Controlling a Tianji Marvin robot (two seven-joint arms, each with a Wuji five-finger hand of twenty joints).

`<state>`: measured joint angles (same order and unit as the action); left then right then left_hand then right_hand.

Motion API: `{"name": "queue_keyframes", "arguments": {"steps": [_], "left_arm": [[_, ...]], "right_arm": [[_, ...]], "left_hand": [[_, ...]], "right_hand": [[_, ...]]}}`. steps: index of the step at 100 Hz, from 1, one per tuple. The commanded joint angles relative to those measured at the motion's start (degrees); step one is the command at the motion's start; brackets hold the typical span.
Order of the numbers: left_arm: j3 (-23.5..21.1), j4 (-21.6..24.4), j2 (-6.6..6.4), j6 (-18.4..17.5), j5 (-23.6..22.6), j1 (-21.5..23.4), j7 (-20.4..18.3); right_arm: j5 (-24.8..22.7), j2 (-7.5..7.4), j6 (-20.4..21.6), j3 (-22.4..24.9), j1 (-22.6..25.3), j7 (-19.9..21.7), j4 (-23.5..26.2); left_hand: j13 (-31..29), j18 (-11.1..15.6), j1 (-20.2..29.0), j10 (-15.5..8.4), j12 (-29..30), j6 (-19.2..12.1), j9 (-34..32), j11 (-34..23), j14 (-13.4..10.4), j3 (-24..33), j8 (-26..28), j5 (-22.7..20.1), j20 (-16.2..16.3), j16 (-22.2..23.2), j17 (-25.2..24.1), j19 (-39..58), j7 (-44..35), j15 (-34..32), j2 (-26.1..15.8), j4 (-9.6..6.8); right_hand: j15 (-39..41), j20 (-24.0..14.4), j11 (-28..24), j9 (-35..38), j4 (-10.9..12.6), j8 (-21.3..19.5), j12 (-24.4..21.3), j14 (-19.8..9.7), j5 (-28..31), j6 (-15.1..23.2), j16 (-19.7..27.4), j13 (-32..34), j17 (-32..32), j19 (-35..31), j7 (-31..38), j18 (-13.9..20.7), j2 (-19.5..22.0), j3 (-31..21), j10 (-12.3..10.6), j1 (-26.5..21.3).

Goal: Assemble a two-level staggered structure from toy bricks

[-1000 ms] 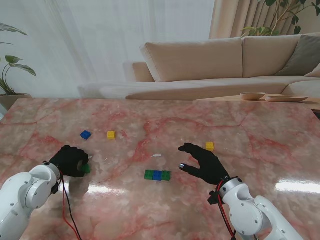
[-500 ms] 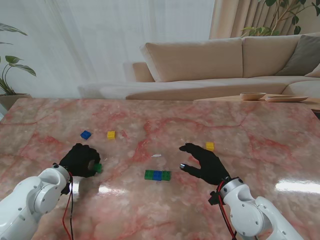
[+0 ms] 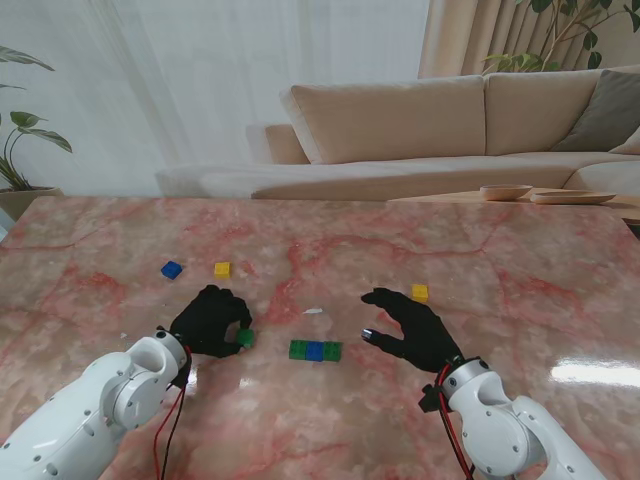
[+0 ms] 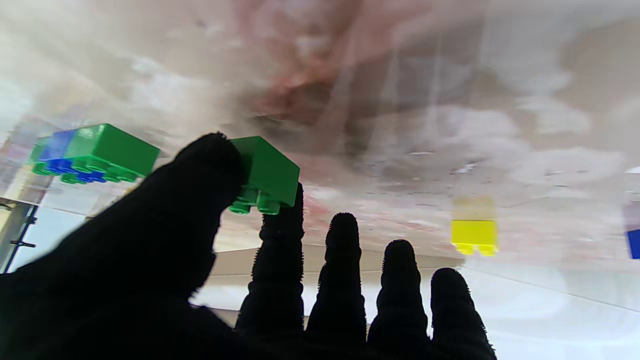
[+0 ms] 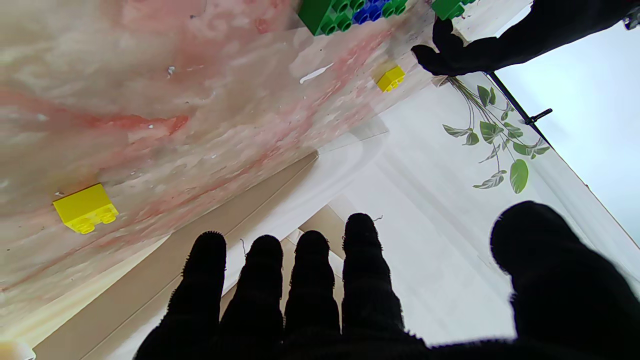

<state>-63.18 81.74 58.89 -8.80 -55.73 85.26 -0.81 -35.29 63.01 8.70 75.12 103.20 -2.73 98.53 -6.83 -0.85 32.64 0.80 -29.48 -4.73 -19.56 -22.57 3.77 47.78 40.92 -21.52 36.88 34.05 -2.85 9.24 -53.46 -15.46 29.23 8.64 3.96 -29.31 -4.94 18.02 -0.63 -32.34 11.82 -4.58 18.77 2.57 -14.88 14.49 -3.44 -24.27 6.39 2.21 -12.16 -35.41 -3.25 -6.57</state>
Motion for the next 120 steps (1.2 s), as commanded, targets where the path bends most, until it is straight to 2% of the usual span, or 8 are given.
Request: {"name": "queue_keyframes", "arguments": {"steps": [1, 32, 57, 64, 85, 120], "left_arm": [[1.2, -0.7, 0.85, -0.3, 0.3, -0.7, 0.5], [7.9, -4.5, 1.51, 0.4, 2.4, -4.9, 3.5], [11.5, -6.8, 1.93, 0.3, 3.4, -7.1, 5.4], [12.3, -7.2, 2.02, 0.4, 3.5, -7.6, 5.7], [13.8, -8.1, 2.17, 0.1, 3.8, -8.5, 6.5], [13.8, -7.2, 1.94, -0.9, 3.3, -8.3, 5.8]], "right_arm": [[0.1, 0.10, -0.2, 0.1, 0.6, 0.6, -0.2], [0.0, 0.11, 0.1, 0.5, 0.9, 0.4, -0.2], [-0.1, 0.06, 0.1, 0.8, 1.0, 0.7, 0.0], [-0.1, 0.06, 0.0, 0.8, 1.0, 0.7, 0.0], [-0.1, 0.06, 0.0, 0.7, 0.9, 0.7, -0.1], [-0.1, 0.11, 0.0, 0.7, 1.0, 0.4, -0.1]], "left_hand": [[-0.3, 0.5, 0.5, -0.9, -0.3, -1.3, 0.3, -0.8, 0.2, 1.1, -0.5, 0.3, 1.0, 0.3, -1.1, 1.1, -0.4, -2.0, -2.2, -0.05], [0.1, 0.5, -1.3, -0.8, -0.4, -0.9, 1.0, -0.8, 0.3, 2.2, 0.3, 1.9, 0.9, 0.3, -1.2, 0.9, -0.2, -2.0, -2.6, -1.09], [0.2, 0.4, -2.6, -0.8, -0.4, -1.0, 1.2, -0.7, 0.3, 2.7, 1.2, 2.1, 0.8, 0.3, -1.1, 0.6, -0.2, -1.9, -2.2, -2.02], [0.2, 0.4, -3.5, -0.8, -0.3, -0.8, 1.3, -0.7, 0.3, 3.4, 1.5, 2.1, 0.6, 0.3, -1.1, 0.5, 0.0, -1.8, -2.0, -2.97], [0.2, 0.3, -4.2, -0.9, -0.3, -0.9, 1.3, -0.5, 0.3, 3.5, 2.1, 1.9, 0.4, 0.3, -1.1, 0.4, 0.2, -1.7, -1.8, -3.66], [0.2, 0.3, -4.6, -1.0, -0.2, -1.4, 1.4, -0.2, 0.3, 3.3, 3.0, 1.5, 0.0, 0.1, -1.0, 0.1, -0.1, -1.4, -1.3, -3.54]], "right_hand": [[-0.6, 0.0, 0.8, -2.0, 0.0, -0.6, 0.1, -1.5, -1.5, 1.1, -0.5, -1.4, 0.6, 0.7, -1.1, 0.8, 0.8, -0.1, 0.1, 0.4], [-0.6, 0.0, 0.8, -2.0, 0.0, -0.6, 0.0, -1.6, -1.5, 1.1, -0.5, -1.4, 0.6, 0.7, -1.0, 0.8, 0.7, -0.1, 0.0, 0.4], [-0.6, 0.0, 0.8, -2.0, -0.1, -0.6, 0.0, -1.6, -1.5, 1.1, -0.5, -1.5, 0.6, 0.7, -1.1, 0.8, 0.7, -0.1, 0.1, 0.5], [-0.6, 0.0, 0.8, -2.0, -0.1, -0.6, 0.0, -1.6, -1.5, 1.1, -0.5, -1.5, 0.6, 0.7, -1.1, 0.8, 0.7, -0.1, 0.1, 0.5], [-0.6, 0.0, 0.8, -2.0, -0.1, -0.6, 0.0, -1.6, -1.5, 1.1, -0.5, -1.4, 0.6, 0.6, -1.1, 0.8, 0.8, -0.1, 0.1, 0.5], [-0.6, 0.0, 0.8, -2.0, -0.1, -0.6, 0.0, -1.6, -1.5, 1.2, -0.5, -1.4, 0.5, 0.6, -1.1, 0.8, 0.8, -0.2, 0.1, 0.5]]}}
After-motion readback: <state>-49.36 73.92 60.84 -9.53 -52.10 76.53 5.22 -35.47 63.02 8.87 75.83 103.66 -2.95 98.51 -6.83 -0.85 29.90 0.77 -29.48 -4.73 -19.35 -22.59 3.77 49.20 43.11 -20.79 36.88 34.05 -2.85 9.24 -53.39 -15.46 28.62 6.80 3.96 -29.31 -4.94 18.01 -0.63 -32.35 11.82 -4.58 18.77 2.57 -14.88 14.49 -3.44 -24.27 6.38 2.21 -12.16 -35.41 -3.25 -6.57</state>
